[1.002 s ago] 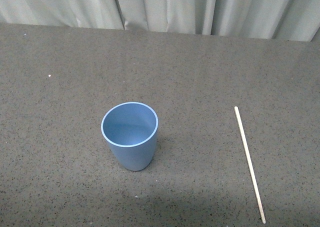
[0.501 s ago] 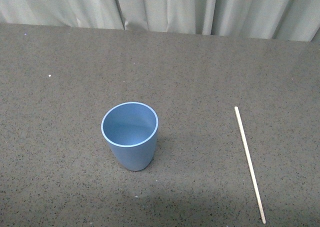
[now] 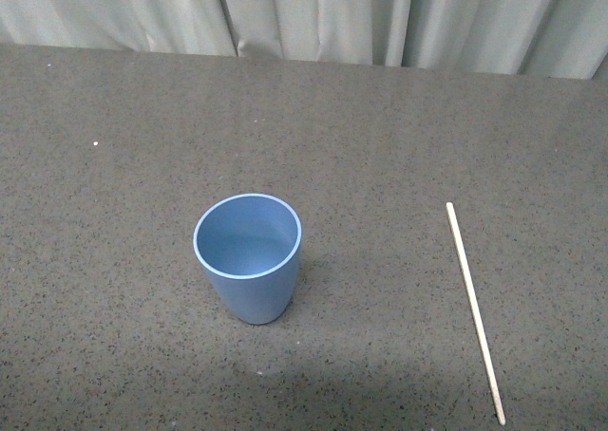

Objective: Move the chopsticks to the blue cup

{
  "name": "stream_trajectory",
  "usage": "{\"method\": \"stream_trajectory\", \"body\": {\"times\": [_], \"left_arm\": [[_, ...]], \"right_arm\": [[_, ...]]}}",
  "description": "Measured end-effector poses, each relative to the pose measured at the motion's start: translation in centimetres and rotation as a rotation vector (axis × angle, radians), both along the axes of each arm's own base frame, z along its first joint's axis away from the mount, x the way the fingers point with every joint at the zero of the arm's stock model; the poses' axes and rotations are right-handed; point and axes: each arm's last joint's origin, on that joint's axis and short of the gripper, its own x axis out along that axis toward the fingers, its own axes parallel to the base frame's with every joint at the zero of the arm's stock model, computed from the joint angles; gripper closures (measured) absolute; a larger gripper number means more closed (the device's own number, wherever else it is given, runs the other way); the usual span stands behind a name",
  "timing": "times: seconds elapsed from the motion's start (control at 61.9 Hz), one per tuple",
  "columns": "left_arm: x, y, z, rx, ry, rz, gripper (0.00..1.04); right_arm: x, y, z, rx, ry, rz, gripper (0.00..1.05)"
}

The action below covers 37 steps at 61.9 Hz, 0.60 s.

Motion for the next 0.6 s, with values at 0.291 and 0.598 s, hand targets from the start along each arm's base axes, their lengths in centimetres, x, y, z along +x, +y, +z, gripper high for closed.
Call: {"method": "stream_trajectory", "body": {"times": [0.291,0.598], "left_arm": [[0.0,0.0,0.0,0.000,0.000,-0.001,0.07],[0.0,0.0,0.0,0.000,0.000,-0.001,0.07]], "right_arm": [[7.1,3.2,-1.3,0.107,0.322,0.216,0.09],[14.6,6.4,-7.4,0.262,0.786,0.256,0.09]]}}
